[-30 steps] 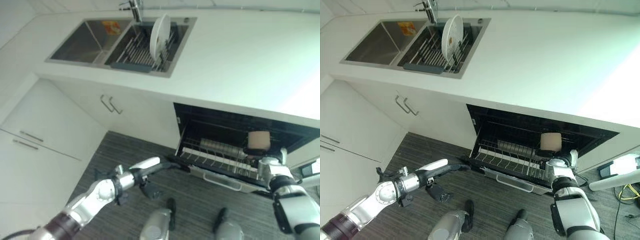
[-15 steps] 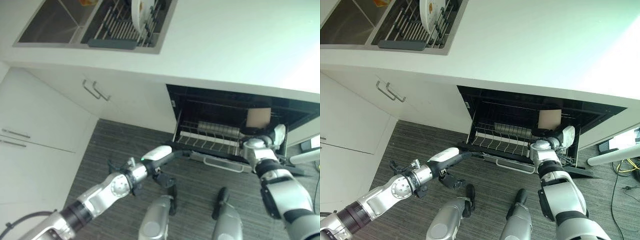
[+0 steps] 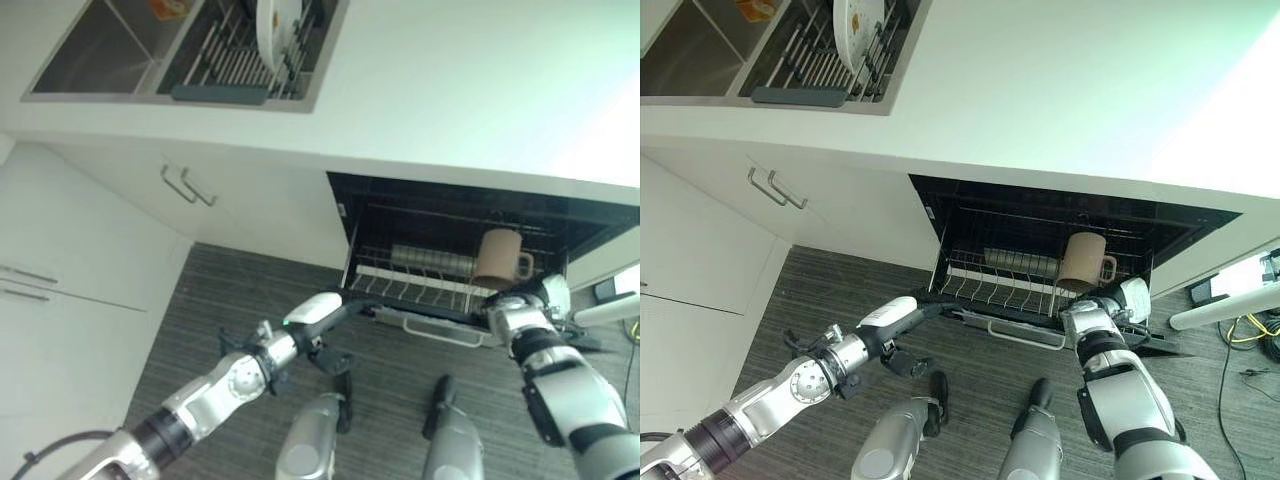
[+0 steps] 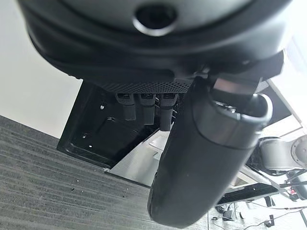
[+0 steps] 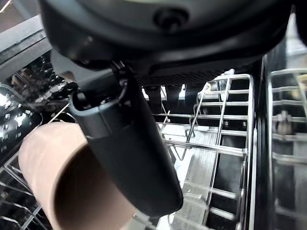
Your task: Place the dishes in the dishwasher.
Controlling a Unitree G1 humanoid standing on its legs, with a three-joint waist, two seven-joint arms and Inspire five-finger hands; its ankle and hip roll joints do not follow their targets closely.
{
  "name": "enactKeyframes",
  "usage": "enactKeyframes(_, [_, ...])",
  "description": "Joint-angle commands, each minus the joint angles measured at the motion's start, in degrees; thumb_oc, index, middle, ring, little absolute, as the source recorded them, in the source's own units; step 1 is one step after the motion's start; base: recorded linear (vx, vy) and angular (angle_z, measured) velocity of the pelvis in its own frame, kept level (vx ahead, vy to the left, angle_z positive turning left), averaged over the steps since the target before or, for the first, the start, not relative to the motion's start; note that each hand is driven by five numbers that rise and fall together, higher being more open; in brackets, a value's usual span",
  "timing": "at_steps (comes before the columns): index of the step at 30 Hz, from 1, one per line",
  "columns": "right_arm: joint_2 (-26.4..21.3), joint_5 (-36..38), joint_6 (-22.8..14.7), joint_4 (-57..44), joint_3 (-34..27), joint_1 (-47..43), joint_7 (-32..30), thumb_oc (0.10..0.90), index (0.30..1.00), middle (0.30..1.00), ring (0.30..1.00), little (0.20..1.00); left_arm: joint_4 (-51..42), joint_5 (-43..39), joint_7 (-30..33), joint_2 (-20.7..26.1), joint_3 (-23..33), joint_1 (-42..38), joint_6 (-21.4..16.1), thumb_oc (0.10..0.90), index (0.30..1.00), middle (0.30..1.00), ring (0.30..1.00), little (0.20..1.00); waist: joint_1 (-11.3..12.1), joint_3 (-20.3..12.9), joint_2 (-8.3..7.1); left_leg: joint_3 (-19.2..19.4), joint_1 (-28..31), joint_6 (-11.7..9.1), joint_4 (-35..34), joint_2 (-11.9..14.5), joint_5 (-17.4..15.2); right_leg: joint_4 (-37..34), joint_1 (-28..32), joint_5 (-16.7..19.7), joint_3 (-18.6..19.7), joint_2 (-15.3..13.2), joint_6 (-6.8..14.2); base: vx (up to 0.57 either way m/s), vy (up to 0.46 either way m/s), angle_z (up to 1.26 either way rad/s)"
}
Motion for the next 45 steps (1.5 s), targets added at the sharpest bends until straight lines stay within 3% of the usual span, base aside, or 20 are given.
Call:
enactKeyframes(1, [-3.2,1.9,-1.1,1.8,-0.4,-1.8,-2.2,0.800,0.900,0.900,0.900,0.900,-5.2,0.7,0.7,0.2,0.8,-1.2,-4.6,0.800,0.900,0.900,0.900,0.900,0.3,-2.2,-1.24,1.0,0.5,-1.0,0.4,2.3,-3.7,1.2,2.5,-4.2,1.9,-1.5,4.9,0.00,0.000,0.00])
enactKeyframes(10, [-3.1,2.0,-4.2,2.9,-2.1,-2.5,-2.1,0.800,0.900,0.900,0.900,0.900,-5.3,1.2,0.7,0.0,-0.3,-1.5,-4.1,0.800,0.900,0.900,0.900,0.900,0.5,-2.4,-1.52,0.8,0.3,-1.0,0.4,2.1,-3.5,1.2,2.0,-3.9,2.3,-1.2,5.0,0.00,0.000,0.00])
enactKeyframes(11, [-3.0,4.1,-6.0,2.8,-2.4,-2.4,-3.0,0.800,0.900,0.900,0.900,0.900,-5.2,1.4,0.7,-0.1,-0.5,-1.4,-4.1,0.800,0.900,0.900,0.900,0.900,0.4,-2.3,-1.54,0.9,0.5,-1.0,0.4,2.1,-3.6,1.2,2.2,-3.9,2.3,-1.2,5.1,0.00,0.000,0.00])
enactKeyframes(12, [-2.3,12.2,-12.5,1.5,-4.0,-2.2,-6.6,0.800,0.900,0.900,0.900,0.900,-5.1,1.9,1.0,-0.3,-0.7,-0.6,-4.2,0.800,0.900,0.900,0.900,0.900,0.2,-2.5,-1.50,1.1,1.1,-1.1,0.4,2.2,-4.1,1.2,2.6,-4.3,2.3,-1.3,5.2,0.00,0.000,0.00])
enactKeyframes(14, [-1.4,15.2,-17.6,-0.2,-5.9,-1.9,-9.0,0.800,0.900,0.900,0.900,0.900,-5.3,2.0,1.5,-0.4,-0.8,0.1,-3.7,0.800,0.900,0.900,0.900,0.900,-0.1,-2.7,-1.48,1.5,1.1,-1.2,0.4,2.4,-3.7,1.2,2.5,-4.0,2.3,-1.2,5.0,-0.02,0.023,-0.05])
enactKeyframes(18, [0.5,16.3,-25.8,-6.9,-8.5,-0.4,-15.4,0.800,0.900,0.900,0.900,0.900,-5.6,2.8,3.1,-0.8,-0.9,2.0,-3.1,0.800,0.900,0.900,0.900,0.900,-0.7,-3.8,-1.75,2.1,1.5,-1.3,0.4,2.7,-3.9,1.2,2.8,-4.5,2.6,-0.9,4.8,-0.01,0.029,-0.07])
enactKeyframes(21, [1.9,15.5,-29.7,-12.0,-9.4,1.9,-17.3,0.800,0.900,0.900,0.900,0.900,-5.7,2.8,4.3,-1.2,-0.6,3.4,-2.8,0.800,0.900,0.900,0.900,0.900,-1.3,-4.8,-1.94,2.6,2.1,-1.3,0.4,3.0,-4.0,1.2,3.0,-4.8,2.9,-0.6,4.6,0.01,0.056,-0.12])
enactKeyframes(26, [4.7,12.7,-33.2,-23.6,-9.7,8.4,-19.7,0.800,0.900,0.900,0.900,0.900,-5.9,2.7,4.7,-1.6,0.7,6.3,-2.5,0.800,0.900,0.900,0.900,0.900,-2.4,-7.1,-2.61,3.0,3.5,-1.0,0.4,3.4,-4.5,1.2,4.2,-5.8,3.6,0.1,4.1,0.05,0.053,-0.13])
enactKeyframes(33, [6.0,9.7,-31.2,-36.0,-8.0,16.5,-18.4,0.800,0.900,0.900,0.900,0.900,-5.3,2.5,3.6,-1.9,2.9,9.7,-2.6,0.800,0.900,0.900,0.900,0.900,-3.4,-10.5,-3.91,3.6,5.8,-0.6,0.4,4.2,-5.3,1.2,6.5,-7.2,4.2,0.8,3.8,0.08,0.055,-0.14])
enactKeyframes(38, [6.0,8.3,-31.9,-40.5,-6.8,21.4,-15.4,0.800,0.900,0.900,0.900,0.900,-4.8,2.4,3.1,-2.2,4.3,11.3,-2.8,0.800,0.900,0.900,0.900,0.900,-3.9,-12.2,-4.63,3.7,7.2,0.1,0.4,4.1,-6.0,1.2,8.2,-7.9,4.7,1.2,3.8,0.06,0.064,-0.16])
enactKeyframes(45, [5.7,6.3,-38.9,-52.5,-5.5,28.7,-8.9,0.800,0.900,0.900,0.900,0.900,-3.2,2.3,3.6,-2.9,6.9,12.8,-3.6,0.800,0.900,0.900,0.900,0.900,-5.5,-13.5,-5.17,3.9,8.7,1.8,0.4,2.6,-7.5,1.2,9.2,-7.7,5.8,0.6,4.5,-0.01,0.119,-0.11])
